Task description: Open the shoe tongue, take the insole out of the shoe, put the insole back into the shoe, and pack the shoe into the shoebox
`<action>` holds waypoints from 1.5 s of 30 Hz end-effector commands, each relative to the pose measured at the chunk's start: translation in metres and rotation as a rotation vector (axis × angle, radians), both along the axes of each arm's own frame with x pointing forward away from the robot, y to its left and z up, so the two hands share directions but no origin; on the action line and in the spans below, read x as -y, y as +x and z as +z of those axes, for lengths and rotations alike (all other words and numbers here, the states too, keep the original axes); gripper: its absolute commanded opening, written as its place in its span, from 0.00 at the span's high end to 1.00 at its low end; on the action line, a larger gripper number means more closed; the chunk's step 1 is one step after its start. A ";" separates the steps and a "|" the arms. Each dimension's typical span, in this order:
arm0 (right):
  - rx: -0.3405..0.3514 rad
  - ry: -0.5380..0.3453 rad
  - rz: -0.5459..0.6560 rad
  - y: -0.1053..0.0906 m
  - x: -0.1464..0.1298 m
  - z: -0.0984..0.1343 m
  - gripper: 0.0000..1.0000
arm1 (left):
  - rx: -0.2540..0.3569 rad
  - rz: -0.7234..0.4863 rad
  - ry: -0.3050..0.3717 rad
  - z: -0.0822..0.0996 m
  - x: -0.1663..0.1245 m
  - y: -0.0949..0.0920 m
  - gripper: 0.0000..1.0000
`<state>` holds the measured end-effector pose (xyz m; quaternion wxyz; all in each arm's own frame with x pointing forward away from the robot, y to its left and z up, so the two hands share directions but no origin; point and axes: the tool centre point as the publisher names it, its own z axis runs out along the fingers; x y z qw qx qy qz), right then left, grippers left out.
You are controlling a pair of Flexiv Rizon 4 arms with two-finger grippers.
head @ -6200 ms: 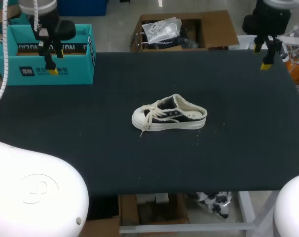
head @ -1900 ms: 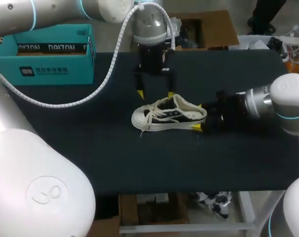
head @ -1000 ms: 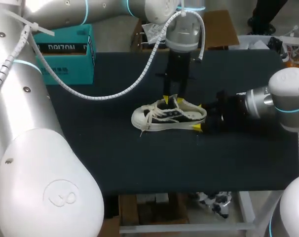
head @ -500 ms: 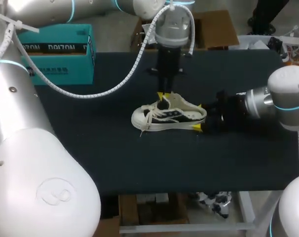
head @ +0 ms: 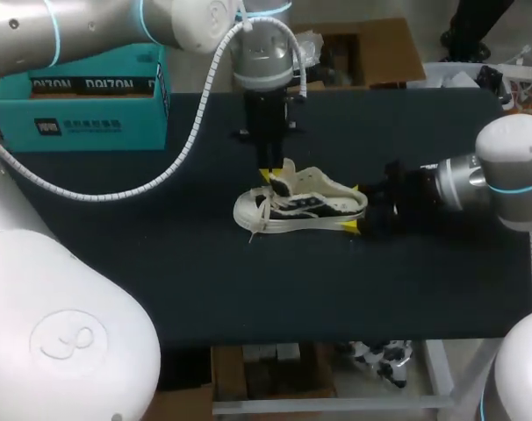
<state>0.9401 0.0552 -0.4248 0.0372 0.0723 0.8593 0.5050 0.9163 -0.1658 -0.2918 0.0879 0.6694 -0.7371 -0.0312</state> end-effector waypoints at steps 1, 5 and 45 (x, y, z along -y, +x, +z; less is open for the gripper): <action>0.002 0.003 0.000 0.001 -0.002 -0.008 1.00 | -0.011 0.199 -0.206 -0.052 -0.046 0.002 1.00; 0.002 0.003 0.000 0.001 -0.002 -0.008 1.00 | -0.040 0.200 -0.244 -0.070 -0.059 0.007 1.00; 0.002 0.003 0.000 0.001 -0.002 -0.008 1.00 | 0.099 -0.646 -0.320 0.039 -0.027 -0.001 1.00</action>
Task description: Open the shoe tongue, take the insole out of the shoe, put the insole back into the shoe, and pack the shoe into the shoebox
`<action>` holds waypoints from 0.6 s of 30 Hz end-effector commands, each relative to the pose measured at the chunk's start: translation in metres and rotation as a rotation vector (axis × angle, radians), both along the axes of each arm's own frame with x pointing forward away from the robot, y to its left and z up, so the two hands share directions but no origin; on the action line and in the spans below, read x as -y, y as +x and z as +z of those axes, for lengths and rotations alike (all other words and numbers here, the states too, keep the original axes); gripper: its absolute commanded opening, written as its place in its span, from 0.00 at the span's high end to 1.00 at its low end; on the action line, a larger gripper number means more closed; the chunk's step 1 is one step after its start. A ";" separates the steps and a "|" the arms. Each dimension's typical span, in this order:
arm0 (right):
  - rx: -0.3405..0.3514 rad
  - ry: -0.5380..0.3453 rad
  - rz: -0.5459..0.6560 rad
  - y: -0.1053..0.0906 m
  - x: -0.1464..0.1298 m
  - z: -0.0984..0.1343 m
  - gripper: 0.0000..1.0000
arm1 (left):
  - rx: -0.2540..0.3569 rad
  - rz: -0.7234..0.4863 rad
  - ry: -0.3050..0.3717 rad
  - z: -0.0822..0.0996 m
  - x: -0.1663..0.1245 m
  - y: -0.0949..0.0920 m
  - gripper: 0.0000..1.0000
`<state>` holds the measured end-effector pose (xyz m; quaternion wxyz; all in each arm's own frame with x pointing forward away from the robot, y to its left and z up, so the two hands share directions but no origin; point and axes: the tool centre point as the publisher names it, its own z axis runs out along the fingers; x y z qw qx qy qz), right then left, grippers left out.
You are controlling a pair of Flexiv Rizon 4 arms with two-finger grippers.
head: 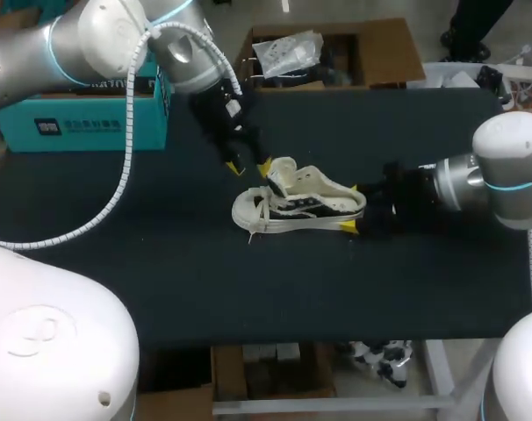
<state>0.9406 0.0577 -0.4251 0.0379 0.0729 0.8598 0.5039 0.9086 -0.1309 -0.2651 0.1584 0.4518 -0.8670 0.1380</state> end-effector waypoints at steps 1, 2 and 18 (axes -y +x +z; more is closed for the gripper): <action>0.002 0.006 0.002 0.000 0.001 -0.007 1.00 | 0.026 -0.194 0.085 0.013 0.008 0.006 1.00; 0.002 0.006 0.002 0.000 0.001 -0.007 1.00 | 0.026 -0.228 0.088 0.015 0.009 0.008 1.00; 0.002 0.006 0.002 0.000 0.001 -0.007 1.00 | 0.168 -0.868 0.231 0.035 0.042 0.000 1.00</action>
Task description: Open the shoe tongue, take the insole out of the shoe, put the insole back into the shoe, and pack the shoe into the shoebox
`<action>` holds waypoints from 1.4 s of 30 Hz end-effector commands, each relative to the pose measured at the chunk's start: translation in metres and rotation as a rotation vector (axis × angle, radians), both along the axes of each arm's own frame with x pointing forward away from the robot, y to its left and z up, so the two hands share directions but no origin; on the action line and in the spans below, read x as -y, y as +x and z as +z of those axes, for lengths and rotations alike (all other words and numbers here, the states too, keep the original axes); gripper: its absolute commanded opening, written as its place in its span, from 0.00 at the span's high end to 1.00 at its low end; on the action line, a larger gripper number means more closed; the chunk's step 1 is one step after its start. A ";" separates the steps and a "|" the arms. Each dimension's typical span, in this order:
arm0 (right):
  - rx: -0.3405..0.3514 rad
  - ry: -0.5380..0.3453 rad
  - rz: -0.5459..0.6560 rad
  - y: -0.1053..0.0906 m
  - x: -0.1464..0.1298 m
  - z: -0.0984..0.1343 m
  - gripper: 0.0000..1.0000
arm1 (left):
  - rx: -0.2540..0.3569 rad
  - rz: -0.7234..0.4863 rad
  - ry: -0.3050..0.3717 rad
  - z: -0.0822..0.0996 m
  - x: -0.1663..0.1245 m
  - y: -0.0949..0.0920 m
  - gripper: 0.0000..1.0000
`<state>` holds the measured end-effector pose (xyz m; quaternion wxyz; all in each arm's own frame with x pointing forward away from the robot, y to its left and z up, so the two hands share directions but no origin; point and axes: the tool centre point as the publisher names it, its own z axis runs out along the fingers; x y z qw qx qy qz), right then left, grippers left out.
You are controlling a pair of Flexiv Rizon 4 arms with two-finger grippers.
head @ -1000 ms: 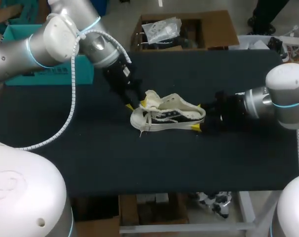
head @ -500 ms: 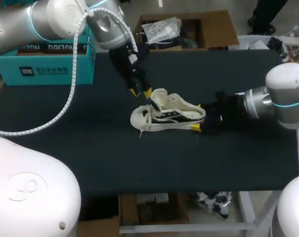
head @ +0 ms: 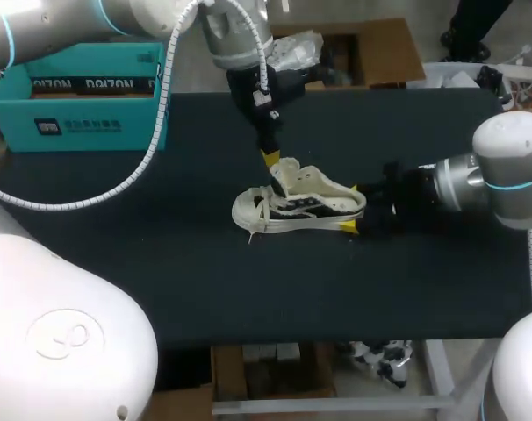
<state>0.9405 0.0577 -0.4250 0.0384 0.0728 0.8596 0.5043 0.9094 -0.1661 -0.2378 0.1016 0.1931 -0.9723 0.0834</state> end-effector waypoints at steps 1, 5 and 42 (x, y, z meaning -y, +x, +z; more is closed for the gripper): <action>0.001 0.005 0.002 0.000 0.001 -0.007 1.00 | 0.040 -0.306 0.151 0.008 0.006 -0.001 1.00; 0.001 0.005 0.002 0.000 0.001 -0.007 1.00 | 0.040 -0.306 0.151 0.008 0.006 -0.001 1.00; 0.001 0.005 0.002 0.000 0.001 -0.007 1.00 | 0.066 -0.588 0.049 -0.098 0.056 0.026 1.00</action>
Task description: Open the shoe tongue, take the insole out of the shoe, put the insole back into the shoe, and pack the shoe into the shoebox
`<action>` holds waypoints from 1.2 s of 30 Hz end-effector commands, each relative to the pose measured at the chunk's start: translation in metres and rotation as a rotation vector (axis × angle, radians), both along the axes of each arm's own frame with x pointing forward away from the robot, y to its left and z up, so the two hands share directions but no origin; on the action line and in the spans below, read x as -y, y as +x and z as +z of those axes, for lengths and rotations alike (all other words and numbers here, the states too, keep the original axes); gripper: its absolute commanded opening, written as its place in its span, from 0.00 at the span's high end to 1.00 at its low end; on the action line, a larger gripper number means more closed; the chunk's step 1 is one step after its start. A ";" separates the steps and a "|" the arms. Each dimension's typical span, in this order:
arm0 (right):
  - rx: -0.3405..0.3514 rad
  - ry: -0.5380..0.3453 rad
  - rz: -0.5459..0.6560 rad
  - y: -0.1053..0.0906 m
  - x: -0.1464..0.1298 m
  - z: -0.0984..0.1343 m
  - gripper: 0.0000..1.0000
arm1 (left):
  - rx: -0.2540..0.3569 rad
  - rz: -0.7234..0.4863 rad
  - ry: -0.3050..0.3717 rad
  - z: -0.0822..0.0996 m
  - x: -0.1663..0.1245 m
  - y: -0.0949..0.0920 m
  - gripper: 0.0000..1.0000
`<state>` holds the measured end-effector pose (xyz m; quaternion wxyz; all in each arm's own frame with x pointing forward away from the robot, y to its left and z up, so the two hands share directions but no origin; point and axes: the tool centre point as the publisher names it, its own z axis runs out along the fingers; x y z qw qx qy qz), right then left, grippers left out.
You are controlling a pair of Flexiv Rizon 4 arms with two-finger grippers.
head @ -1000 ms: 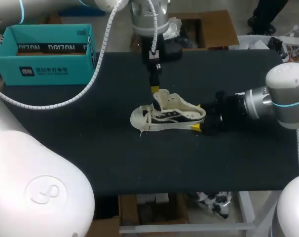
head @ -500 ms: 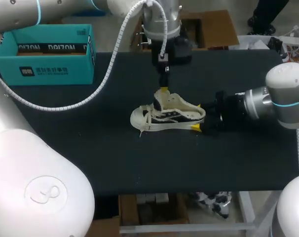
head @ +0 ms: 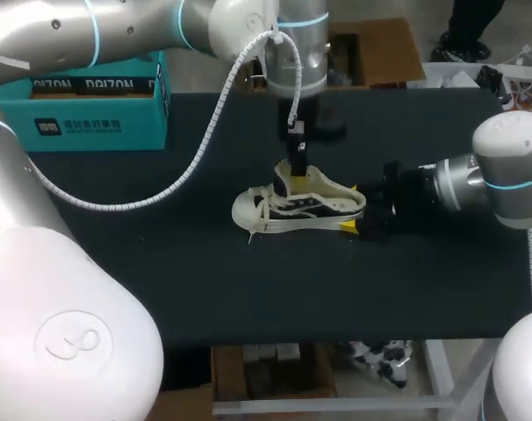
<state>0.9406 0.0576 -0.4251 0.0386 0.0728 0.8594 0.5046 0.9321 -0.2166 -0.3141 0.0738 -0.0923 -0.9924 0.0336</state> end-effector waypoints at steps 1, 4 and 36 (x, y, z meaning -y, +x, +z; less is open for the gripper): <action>0.000 0.004 0.003 0.000 0.001 -0.007 1.00 | -0.033 -0.014 -0.003 -0.026 0.005 0.003 1.00; 0.000 0.004 0.003 0.000 0.001 -0.007 1.00 | -0.051 -0.014 -0.006 -0.037 0.004 0.001 1.00; 0.000 0.004 0.003 0.000 0.001 -0.007 1.00 | -0.004 0.106 0.003 -0.086 0.003 -0.019 0.91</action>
